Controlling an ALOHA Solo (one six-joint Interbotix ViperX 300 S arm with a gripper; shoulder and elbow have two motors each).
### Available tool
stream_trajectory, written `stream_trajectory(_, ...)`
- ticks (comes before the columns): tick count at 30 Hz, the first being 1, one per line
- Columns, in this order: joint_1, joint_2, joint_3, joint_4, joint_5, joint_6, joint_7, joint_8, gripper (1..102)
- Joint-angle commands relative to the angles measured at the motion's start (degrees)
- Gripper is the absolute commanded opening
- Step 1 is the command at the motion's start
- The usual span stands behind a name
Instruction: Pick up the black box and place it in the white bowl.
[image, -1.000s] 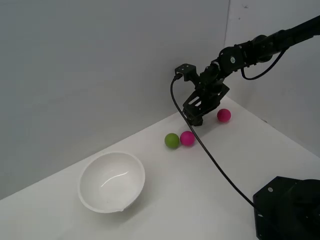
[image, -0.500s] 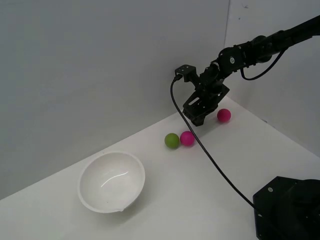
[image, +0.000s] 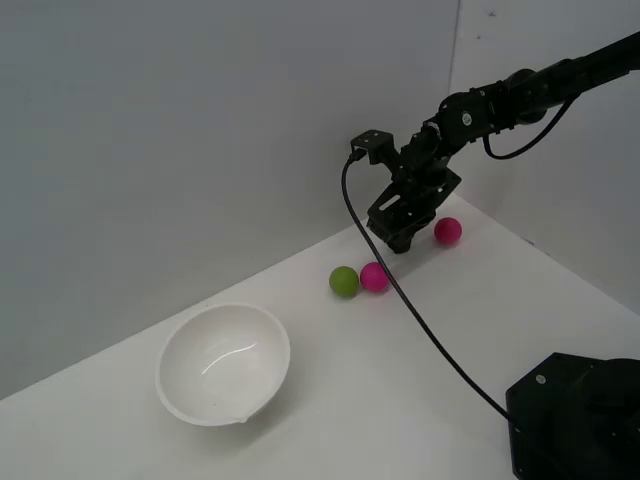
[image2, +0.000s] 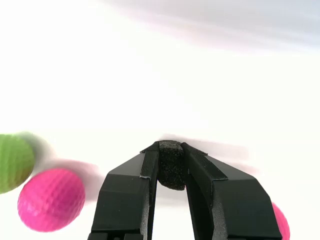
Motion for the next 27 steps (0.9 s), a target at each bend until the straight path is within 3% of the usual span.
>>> stream_trajectory(1, 0.9, 3.3, 3.5, -0.1, -0.5, -0.4, 1.2, 0.1, 3)
stream_trajectory(27, 1.8, 22.5, 22.8, -0.1, -0.4, -0.2, 7.0, 0.1, 3)
